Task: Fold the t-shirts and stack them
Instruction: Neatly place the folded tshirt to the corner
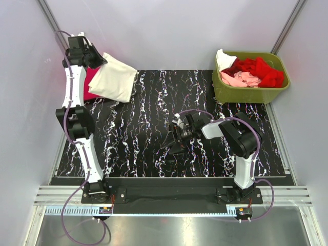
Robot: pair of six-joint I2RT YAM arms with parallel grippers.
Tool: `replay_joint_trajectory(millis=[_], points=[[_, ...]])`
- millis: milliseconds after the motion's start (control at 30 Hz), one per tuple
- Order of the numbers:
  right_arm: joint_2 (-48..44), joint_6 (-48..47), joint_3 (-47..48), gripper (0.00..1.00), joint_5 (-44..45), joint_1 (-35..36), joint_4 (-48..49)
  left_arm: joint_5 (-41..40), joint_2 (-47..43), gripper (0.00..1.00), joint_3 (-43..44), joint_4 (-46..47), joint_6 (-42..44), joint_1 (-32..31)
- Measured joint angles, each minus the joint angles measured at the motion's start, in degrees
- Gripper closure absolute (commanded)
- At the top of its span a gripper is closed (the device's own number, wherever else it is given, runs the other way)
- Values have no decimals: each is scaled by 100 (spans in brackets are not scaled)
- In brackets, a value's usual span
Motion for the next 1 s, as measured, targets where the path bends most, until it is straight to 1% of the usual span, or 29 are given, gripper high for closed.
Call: replay_joint_trajectory(millis=[400, 800, 1000], points=[[50, 81, 0, 8, -52, 0, 107, -17, 28, 100, 466, 232, -407, 293], [70, 85, 0, 7, -96, 0, 149, -127, 28, 100, 468, 485, -874, 516], [90, 92, 7, 7, -120, 0, 157, -122, 28, 100, 468, 496, -901, 688]])
